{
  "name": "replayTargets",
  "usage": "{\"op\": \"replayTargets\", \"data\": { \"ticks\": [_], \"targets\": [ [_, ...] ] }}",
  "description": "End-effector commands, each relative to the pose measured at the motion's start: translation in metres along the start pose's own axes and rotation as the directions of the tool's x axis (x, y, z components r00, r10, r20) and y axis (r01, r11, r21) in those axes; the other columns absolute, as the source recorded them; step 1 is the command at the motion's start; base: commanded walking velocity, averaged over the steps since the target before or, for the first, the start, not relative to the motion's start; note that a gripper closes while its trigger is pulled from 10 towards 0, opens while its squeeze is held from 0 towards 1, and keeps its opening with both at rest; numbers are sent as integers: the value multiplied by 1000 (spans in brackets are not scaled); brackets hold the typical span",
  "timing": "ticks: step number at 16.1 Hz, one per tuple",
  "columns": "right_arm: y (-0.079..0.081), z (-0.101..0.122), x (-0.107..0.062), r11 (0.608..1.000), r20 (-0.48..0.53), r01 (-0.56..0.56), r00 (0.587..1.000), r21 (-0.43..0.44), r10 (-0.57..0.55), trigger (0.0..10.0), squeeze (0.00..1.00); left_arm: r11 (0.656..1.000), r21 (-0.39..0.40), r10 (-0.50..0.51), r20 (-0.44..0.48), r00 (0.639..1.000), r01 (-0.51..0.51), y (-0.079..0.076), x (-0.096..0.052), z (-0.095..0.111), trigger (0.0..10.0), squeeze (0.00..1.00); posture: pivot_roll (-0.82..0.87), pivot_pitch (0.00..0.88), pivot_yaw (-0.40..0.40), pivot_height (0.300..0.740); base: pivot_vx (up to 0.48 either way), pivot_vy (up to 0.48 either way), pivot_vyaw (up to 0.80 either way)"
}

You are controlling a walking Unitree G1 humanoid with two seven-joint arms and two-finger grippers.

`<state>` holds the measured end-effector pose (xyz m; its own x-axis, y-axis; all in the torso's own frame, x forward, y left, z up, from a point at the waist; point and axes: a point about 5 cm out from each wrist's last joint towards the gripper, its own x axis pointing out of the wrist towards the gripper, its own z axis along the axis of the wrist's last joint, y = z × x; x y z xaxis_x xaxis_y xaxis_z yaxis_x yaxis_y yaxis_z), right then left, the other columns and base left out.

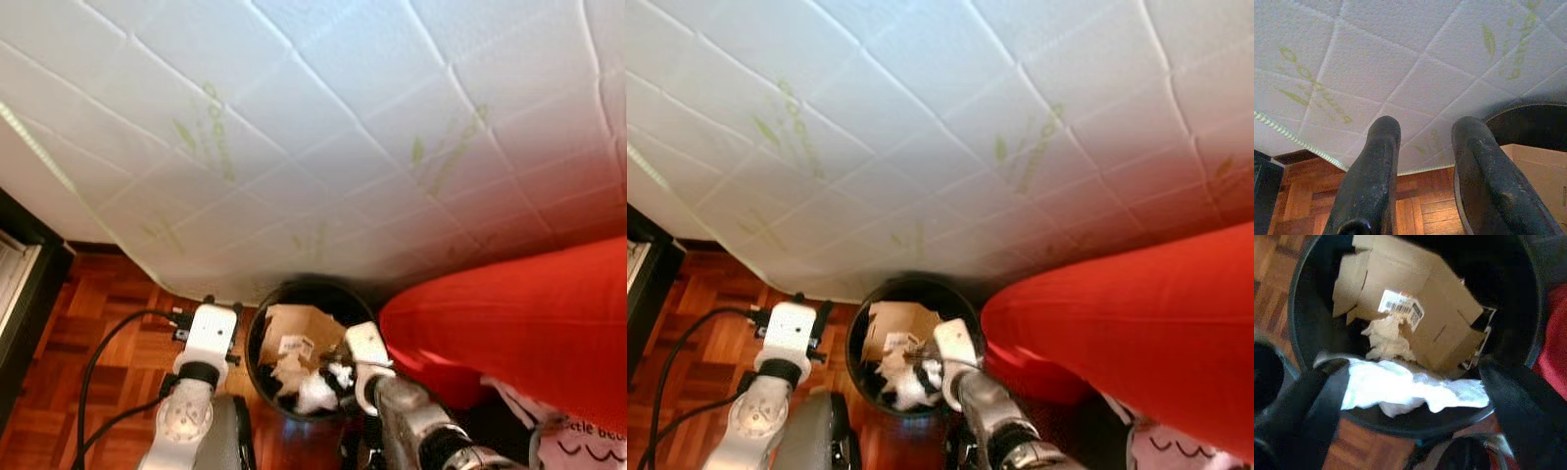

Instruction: Clean up the room

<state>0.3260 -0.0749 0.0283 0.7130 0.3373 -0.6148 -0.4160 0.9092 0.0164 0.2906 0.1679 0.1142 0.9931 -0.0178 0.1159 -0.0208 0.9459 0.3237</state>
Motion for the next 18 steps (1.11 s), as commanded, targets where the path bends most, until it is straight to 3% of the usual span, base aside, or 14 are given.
{"op": "replayTargets", "data": {
  "ticks": [1, 3, 5, 6, 7, 9, 10, 12, 13, 14, 15, 16, 17, 18],
  "targets": [
    [-1, -27, -4, 992, -282, -68, 959, -110, 34, 10000, 0, 1000, 8, -12, -30, 999, 12, -3, -5, -7, 10000, 0, 173, 450, -91, 615, 0, 0, 0],
    [2, -14, -1, 974, -112, -122, 988, -191, 102, 10000, 0, 1000, 11, -13, -26, 1000, 13, -3, -5, -6, 10000, 0, 173, 456, -93, 615, 0, 0, 0],
    [6, -18, -1, 978, 42, -45, 998, 206, 37, 10000, 0, 1000, 10, -13, -25, 1000, 13, -4, -5, -6, 10000, 0, 167, 457, -92, 615, 0, 0, 0],
    [-2, -21, -2, 990, -181, -32, 984, -137, 7, 10000, 0, 1000, 10, -14, -25, 1000, 14, -4, -5, -6, 10000, 0, 165, 454, -90, 615, 0, 0, 0],
    [-3, -26, -5, 960, -346, -137, 937, -245, 45, 10000, 0, 1000, 10, -15, -25, 1000, 15, -4, -5, -6, 10000, 0, 167, 453, -90, 615, 0, 0, 0],
    [3, -13, -1, 997, -8, -70, 998, -33, 70, 10000, 0, 1000, 14, -16, -22, 1000, 16, -4, -4, -6, 10000, 0, 175, 457, -90, 615, 0, 0, 0],
    [5, -13, -1, 950, 148, -20, 989, 312, -28, 10000, 0, 1000, 15, -15, -23, 1000, 15, -3, -4, -6, 10000, 0, 164, 453, -96, 615, 0, 0, 0],
    [0, -29, -2, 996, -190, 12, 982, 90, 5, 10000, 0, 1000, 9, -12, -26, 1000, 12, -4, -4, -7, 10000, 0, 167, 449, -93, 615, 0, 0, 0],
    [6, -32, -7, 951, -407, -262, 896, -164, 177, 10000, 0, 1000, 14, -15, -23, 1000, 16, -4, -4, -6, 10000, 0, 170, 447, -92, 615, 0, 0, 0],
    [7, -22, -3, 973, -218, -196, 962, -122, 166, 10000, 0, 1000, 17, -16, -20, 1000, 16, -3, -3, -5, 10000, 0, 173, 453, -90, 615, 0, 0, 0],
    [2, -11, -1, 994, 62, -21, 998, 103, 15, 10000, 0, 1000, 17, -13, -21, 1000, 13, -2, -3, -6, 10000, 0, 164, 451, -94, 615, 0, 0, 0],
    [2, -15, -1, 963, 99, 27, 994, 270, -55, 10000, 0, 1000, 16, -15, -21, 1000, 15, -4, -3, -6, 10000, 0, 165, 445, -95, 615, 0, 0, 0],
    [3, -19, -1, 968, 44, 18, 999, 251, -30, 10000, 0, 1000, 14, -15, -22, 1000, 16, -5, -4, -6, 10000, 0, 171, 442, -95, 615, 0, 0, 0],
    [6, -30, -3, 993, -236, -110, 964, 47, 118, 10000, 0, 1000, 15, -14, -21, 1000, 15, -4, -3, -6, 10000, 0, 171, 442, -96, 615, 0, 0, 0]
  ]
}}
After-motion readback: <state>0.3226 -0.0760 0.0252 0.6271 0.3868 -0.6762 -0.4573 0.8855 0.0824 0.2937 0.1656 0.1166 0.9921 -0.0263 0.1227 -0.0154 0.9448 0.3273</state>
